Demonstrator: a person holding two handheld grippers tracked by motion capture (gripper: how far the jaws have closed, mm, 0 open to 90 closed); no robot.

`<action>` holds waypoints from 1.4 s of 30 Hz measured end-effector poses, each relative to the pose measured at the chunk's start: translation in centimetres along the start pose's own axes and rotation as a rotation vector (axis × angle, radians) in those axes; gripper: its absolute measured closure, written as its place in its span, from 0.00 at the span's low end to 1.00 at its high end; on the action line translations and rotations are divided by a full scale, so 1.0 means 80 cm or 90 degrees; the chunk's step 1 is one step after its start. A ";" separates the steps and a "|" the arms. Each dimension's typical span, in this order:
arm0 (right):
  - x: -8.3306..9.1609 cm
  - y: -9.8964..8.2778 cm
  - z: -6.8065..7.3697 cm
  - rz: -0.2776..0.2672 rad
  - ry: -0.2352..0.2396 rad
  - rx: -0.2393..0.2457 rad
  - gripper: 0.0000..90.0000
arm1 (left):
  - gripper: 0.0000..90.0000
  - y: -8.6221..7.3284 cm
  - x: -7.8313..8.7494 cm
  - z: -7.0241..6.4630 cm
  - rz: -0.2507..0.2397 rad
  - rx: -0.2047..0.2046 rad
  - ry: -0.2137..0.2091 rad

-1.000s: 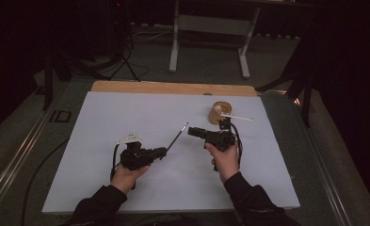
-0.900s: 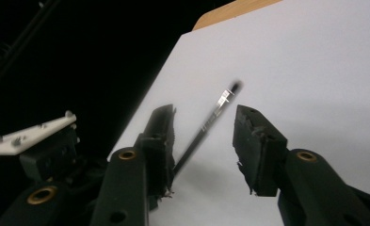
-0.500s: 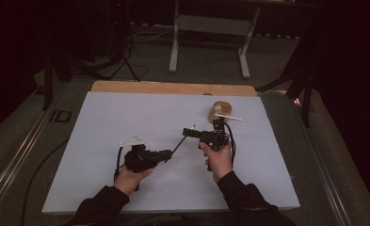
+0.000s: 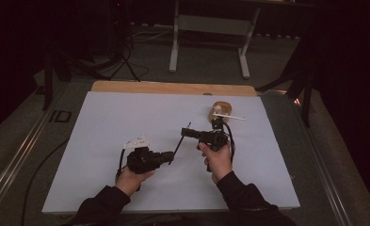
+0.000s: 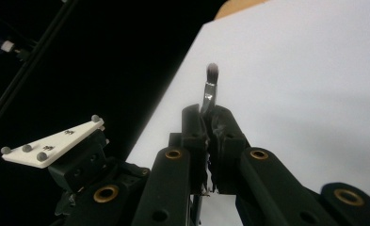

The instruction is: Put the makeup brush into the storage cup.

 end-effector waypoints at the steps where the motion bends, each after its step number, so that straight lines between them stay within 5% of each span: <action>1: 0.002 0.001 0.002 -0.004 0.000 0.007 0.95 | 0.89 0.002 0.000 -0.001 -0.005 0.001 -0.009; 5: 0.008 0.008 0.009 -0.017 -0.001 0.036 0.95 | 0.74 0.008 0.002 -0.004 0.005 -0.010 0.001; 11: 0.021 0.019 0.020 -0.037 -0.030 0.138 0.95 | 0.55 0.023 0.019 0.001 -0.024 -0.007 0.004; 15: 0.033 0.027 0.025 -0.052 -0.049 0.198 0.95 | 0.30 0.030 0.034 0.005 -0.037 0.004 0.000; 17: 0.040 0.030 0.027 -0.057 -0.057 0.217 0.95 | 0.18 0.031 0.041 0.007 -0.030 -0.013 0.006; 20: 0.050 0.036 0.031 -0.064 -0.065 0.246 0.95 | 0.16 0.033 0.052 0.008 -0.032 -0.015 0.000; 23: 0.060 0.042 0.033 -0.072 -0.073 0.270 0.95 | 0.03 0.031 0.062 0.012 -0.044 -0.013 -0.005; 29: 0.079 0.052 0.033 -0.088 -0.091 0.297 0.95 | 0.00 0.019 0.079 0.022 -0.036 -0.026 0.021; 34: 0.096 0.065 0.036 -0.108 -0.105 0.322 0.95 | 0.00 0.007 0.090 0.029 -0.012 -0.065 0.068; 42: 0.127 0.097 0.042 -0.154 -0.111 0.336 0.95 | 0.00 -0.008 0.103 0.034 -0.033 -0.078 0.089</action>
Point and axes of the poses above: each handheld gripper's, and its own axes: x roughly backward along the jaws, y roughly out of its top, z roughly to its left, the point moved 7 cm from there along -x, roughly forward along the jaws, and after that the axes turned 10 degrees about -x, right-handed, at the moved point
